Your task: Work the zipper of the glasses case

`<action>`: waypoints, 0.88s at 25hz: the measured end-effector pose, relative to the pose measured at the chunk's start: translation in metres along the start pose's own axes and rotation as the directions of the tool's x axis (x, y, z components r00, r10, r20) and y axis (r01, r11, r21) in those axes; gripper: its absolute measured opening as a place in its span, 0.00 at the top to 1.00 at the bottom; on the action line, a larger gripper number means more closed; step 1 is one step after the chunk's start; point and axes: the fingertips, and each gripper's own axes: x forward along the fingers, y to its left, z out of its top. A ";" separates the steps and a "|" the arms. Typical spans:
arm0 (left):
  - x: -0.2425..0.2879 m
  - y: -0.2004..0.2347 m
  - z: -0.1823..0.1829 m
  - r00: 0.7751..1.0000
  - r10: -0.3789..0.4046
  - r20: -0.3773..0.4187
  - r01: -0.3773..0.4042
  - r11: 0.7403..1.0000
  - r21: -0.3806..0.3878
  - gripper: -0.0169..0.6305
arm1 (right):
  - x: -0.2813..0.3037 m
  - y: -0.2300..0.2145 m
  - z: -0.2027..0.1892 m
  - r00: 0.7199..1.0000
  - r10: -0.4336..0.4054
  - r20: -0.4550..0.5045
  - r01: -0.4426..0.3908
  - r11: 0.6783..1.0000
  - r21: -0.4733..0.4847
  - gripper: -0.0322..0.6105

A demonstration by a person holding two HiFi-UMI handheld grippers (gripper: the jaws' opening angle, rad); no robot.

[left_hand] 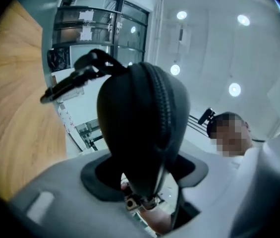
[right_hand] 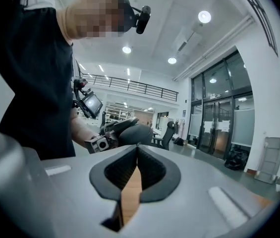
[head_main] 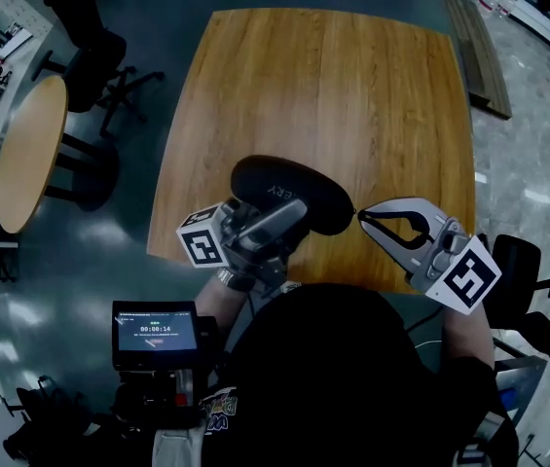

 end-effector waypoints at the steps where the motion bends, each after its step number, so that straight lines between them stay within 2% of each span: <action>1: 0.000 0.001 0.003 0.999 0.013 0.032 -0.013 1.000 -0.005 0.58 | 0.000 -0.003 0.002 1.000 -0.027 0.006 0.027 0.999 -0.021 0.94; 3: 0.000 0.005 0.012 0.993 0.038 0.113 -0.035 0.999 -0.026 0.58 | 0.004 -0.008 0.006 0.996 -0.082 0.015 0.083 0.994 -0.065 0.94; 6: -0.007 0.013 0.025 0.968 0.098 0.232 -0.091 0.995 -0.040 0.58 | 0.013 -0.008 0.004 0.987 -0.162 -0.004 0.160 0.978 -0.135 0.94; 9: -0.009 0.020 0.035 0.942 0.152 0.298 -0.146 0.988 -0.041 0.58 | 0.019 -0.002 -0.002 0.981 -0.187 -0.042 0.174 0.962 -0.212 0.94; 14: -0.008 0.034 0.036 0.916 0.215 0.339 -0.203 0.977 -0.069 0.58 | 0.037 0.013 -0.013 0.980 -0.181 -0.085 0.150 0.946 -0.287 0.94; 17: -0.010 0.041 0.034 0.907 0.237 0.347 -0.227 0.971 -0.069 0.58 | 0.044 0.012 -0.017 0.979 -0.183 -0.092 0.155 0.955 -0.254 0.94; 22: -0.014 0.048 0.031 0.906 0.257 0.336 -0.249 0.966 -0.068 0.58 | 0.044 0.010 -0.024 0.978 -0.179 -0.111 0.149 0.960 -0.235 0.94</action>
